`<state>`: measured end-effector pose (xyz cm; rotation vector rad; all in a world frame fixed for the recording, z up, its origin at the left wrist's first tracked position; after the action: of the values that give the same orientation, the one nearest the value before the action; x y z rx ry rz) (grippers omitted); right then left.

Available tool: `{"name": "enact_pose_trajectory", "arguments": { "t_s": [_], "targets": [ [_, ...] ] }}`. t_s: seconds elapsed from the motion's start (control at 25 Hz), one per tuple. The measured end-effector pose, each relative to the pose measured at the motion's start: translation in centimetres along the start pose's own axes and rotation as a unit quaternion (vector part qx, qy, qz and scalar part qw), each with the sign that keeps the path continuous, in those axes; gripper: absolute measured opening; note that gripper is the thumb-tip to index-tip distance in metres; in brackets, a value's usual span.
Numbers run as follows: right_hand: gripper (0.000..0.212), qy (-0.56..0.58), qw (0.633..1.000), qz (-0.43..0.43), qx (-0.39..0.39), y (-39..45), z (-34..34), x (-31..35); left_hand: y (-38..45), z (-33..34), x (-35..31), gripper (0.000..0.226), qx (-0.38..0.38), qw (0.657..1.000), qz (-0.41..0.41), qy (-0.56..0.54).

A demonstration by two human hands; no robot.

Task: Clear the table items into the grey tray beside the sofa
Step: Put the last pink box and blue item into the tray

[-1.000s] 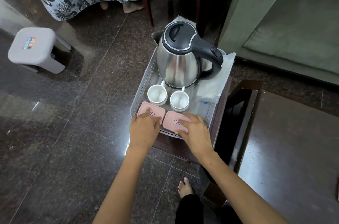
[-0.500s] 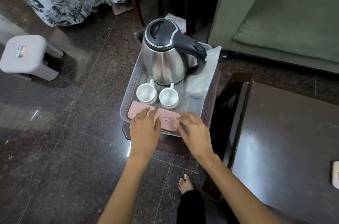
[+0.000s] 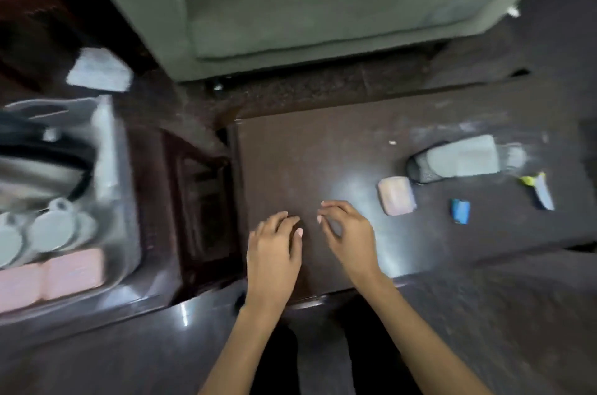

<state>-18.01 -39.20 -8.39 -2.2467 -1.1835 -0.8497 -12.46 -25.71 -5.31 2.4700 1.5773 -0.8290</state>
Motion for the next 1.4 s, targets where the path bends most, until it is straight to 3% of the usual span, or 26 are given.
{"name": "enact_pose_trajectory", "arguments": {
  "t_s": [0.2, 0.32, 0.48, 0.64, 0.84, 0.96, 1.08, 1.2, 1.32, 1.4],
  "targets": [
    [0.017, -0.051, 0.992, 0.110, -0.033, -0.8, -12.5, -13.1, 1.3, 9.3, -15.3, 0.023, 0.071, 0.993, 0.090, -0.020],
    [0.016, -0.064, 0.984, 0.163, -0.023, -0.8, -17.3, -18.9, 2.1, 13.7, -21.9, 0.020, 0.097, 0.989, 0.104, -0.036],
    [0.017, -0.064, 0.979, 0.191, 0.039, 0.2, -19.1, -23.5, 3.9, 17.3, -23.6, 0.020, 0.106, 0.993, 0.018, -0.040],
    [0.024, -0.071, 0.979, 0.148, 0.119, 2.3, -16.3, -23.6, 5.6, 18.3, -22.7, 0.025, 0.100, 0.994, -0.034, 0.008],
    [0.072, -0.091, 0.965, 0.156, 0.189, 6.3, -10.1, -21.2, 6.8, 18.0, -20.3, 0.029, 0.095, 0.992, -0.077, 0.027],
    [0.074, -0.106, 0.959, 0.178, 0.192, 8.4, -8.5, -20.7, 7.3, 17.8, -19.1, 0.028, 0.096, 0.991, -0.083, 0.029],
    [0.075, -0.015, 0.955, 0.202, 0.218, 8.5, -9.9, -21.9, 7.5, 17.6, -17.9, 0.033, 0.116, 0.989, -0.089, -0.001],
    [0.057, 0.151, 0.923, 0.262, 0.240, 6.5, -13.4, -24.0, 7.3, 17.8, -17.6, 0.050, 0.140, 0.976, -0.105, -0.133],
    [0.030, 0.326, 0.849, 0.367, 0.193, 4.8, -16.5, -25.1, 7.0, 18.3, -19.0, 0.055, 0.256, 0.909, -0.113, -0.310],
    [0.029, 0.386, 0.806, 0.419, 0.163, 4.7, -17.9, -25.4, 6.9, 18.9, -20.1, 0.047, 0.304, 0.872, -0.100, -0.371]
  ]
}}
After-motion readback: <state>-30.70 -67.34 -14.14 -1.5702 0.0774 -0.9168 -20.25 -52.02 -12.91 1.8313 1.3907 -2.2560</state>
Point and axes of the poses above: each hand's wrist, its own y-axis towards the middle knuckle, its own z-axis out of the palm, x = y × z, the point moved 1 cm from there along y, towards the middle knuckle, and after that the axes turned 5 degrees about y, right-handed, at the moved point
